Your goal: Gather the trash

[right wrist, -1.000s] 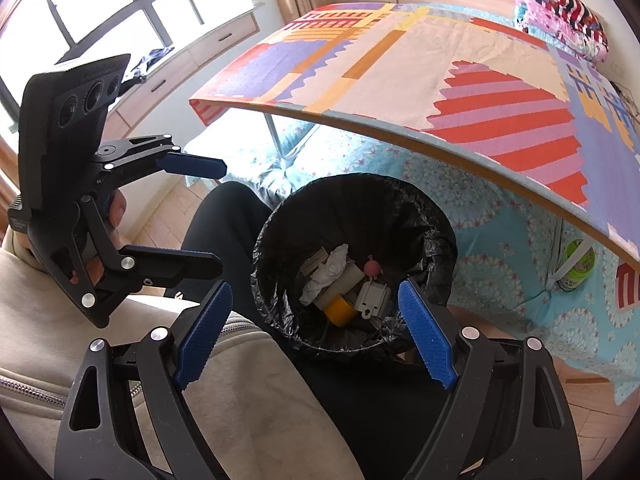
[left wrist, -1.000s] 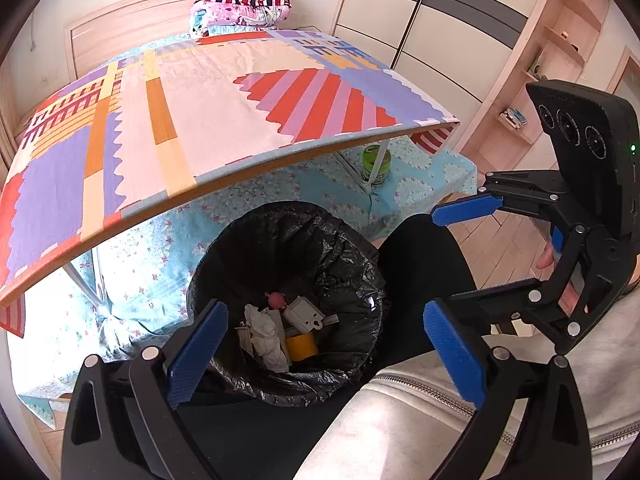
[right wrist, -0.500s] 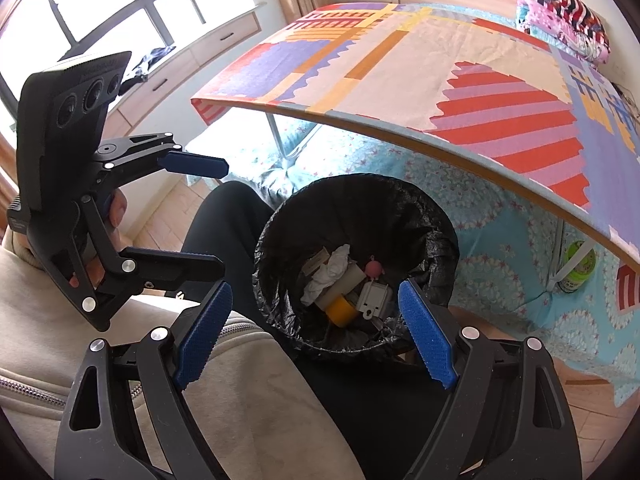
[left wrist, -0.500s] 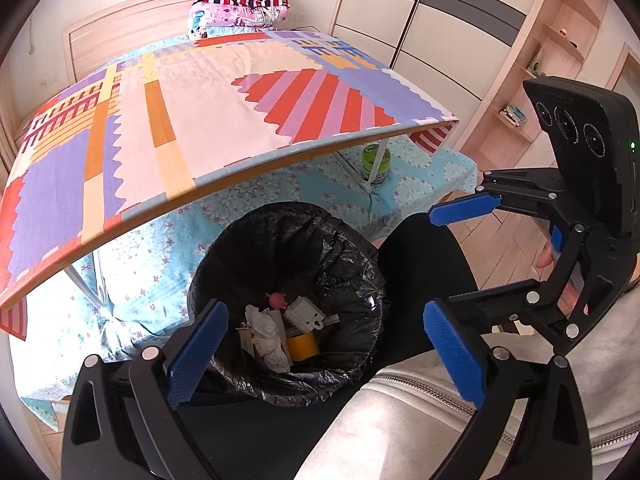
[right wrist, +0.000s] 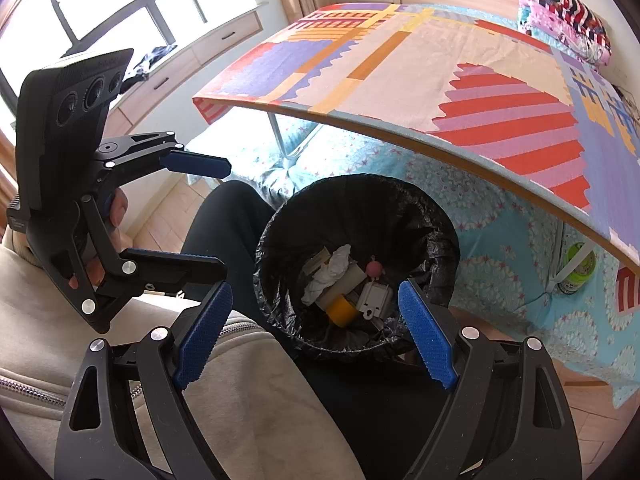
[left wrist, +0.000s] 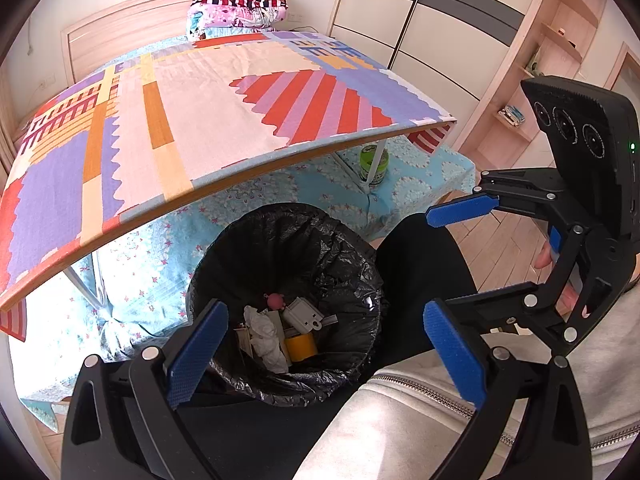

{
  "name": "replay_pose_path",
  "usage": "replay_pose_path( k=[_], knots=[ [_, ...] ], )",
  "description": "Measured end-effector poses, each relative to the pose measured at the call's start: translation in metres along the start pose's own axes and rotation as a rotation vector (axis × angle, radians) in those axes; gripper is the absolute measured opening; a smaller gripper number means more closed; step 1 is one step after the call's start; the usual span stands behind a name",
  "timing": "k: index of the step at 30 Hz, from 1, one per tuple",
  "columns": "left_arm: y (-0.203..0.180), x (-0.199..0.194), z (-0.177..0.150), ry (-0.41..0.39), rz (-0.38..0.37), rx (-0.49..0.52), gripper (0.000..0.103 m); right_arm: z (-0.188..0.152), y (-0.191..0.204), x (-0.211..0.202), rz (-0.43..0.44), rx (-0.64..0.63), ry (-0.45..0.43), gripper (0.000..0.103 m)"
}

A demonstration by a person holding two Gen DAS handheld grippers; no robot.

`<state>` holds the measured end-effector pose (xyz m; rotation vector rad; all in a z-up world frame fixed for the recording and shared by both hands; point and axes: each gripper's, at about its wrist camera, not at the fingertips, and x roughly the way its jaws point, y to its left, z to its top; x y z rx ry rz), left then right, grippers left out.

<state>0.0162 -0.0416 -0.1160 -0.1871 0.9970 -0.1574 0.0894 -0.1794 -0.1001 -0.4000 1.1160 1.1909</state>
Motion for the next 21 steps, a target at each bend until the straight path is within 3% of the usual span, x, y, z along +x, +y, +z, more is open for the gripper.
replay_pose_path(
  k=[21],
  knots=[
    [-0.0007,-0.0010,0.0020,0.000,-0.009,0.000,0.095,0.0007,0.0001,0.0010,0.001,-0.002,0.001,0.085]
  ],
)
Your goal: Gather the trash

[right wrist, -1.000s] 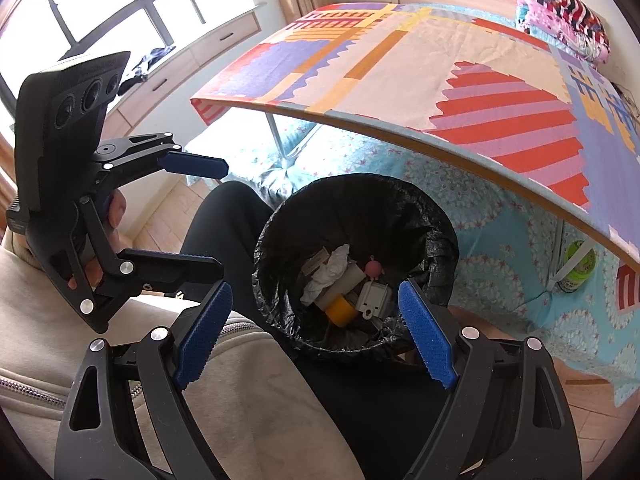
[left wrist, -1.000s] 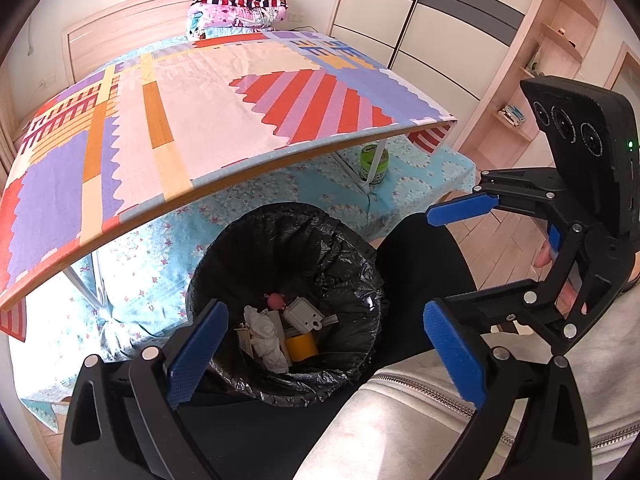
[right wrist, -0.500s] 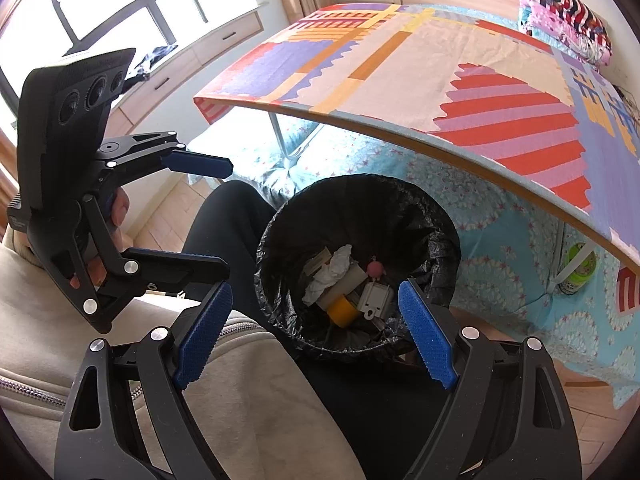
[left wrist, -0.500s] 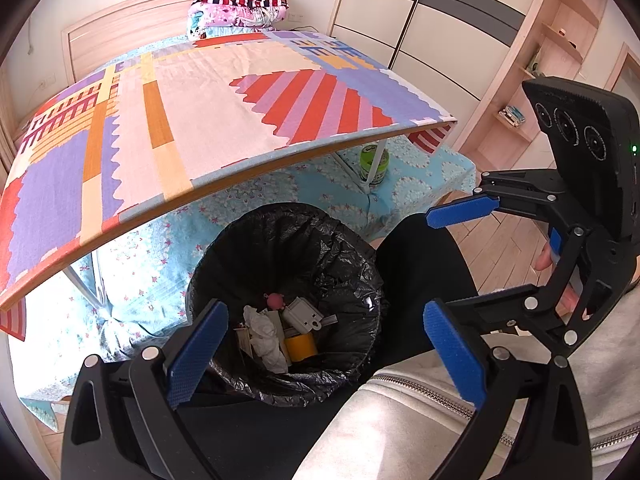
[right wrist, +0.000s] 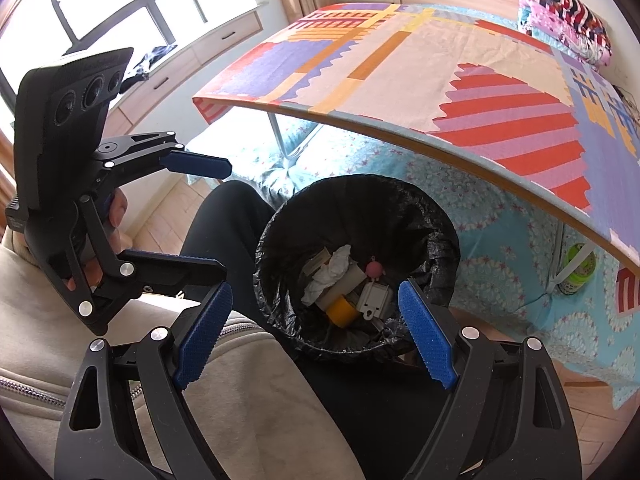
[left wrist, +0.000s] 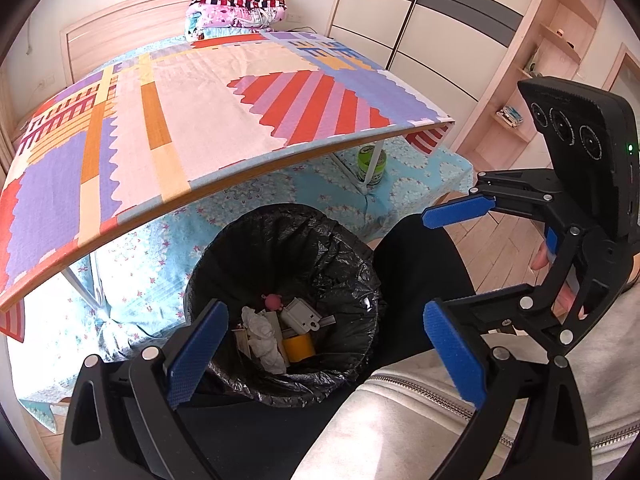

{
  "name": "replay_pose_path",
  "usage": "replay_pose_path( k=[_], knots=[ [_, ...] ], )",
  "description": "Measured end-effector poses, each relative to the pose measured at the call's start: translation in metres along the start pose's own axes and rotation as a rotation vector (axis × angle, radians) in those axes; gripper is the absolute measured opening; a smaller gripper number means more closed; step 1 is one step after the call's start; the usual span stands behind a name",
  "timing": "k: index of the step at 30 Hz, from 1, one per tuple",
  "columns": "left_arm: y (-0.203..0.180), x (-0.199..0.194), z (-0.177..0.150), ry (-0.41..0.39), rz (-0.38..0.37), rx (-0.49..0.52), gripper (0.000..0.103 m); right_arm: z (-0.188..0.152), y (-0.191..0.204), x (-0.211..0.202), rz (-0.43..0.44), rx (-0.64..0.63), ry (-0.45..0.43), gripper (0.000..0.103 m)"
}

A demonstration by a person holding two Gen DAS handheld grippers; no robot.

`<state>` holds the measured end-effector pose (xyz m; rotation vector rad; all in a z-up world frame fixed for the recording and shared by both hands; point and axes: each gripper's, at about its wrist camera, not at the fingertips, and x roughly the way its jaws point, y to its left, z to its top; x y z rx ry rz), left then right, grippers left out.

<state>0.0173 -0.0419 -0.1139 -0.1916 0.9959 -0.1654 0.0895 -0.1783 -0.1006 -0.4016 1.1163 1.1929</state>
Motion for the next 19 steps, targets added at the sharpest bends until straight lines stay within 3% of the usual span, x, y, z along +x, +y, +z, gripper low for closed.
replay_pose_path(
  k=[19],
  knots=[
    [0.0010,-0.0016,0.0020,-0.001,0.006,-0.002,0.095,0.0014,0.0001,0.0007,0.001,-0.006,0.000,0.085]
  ],
)
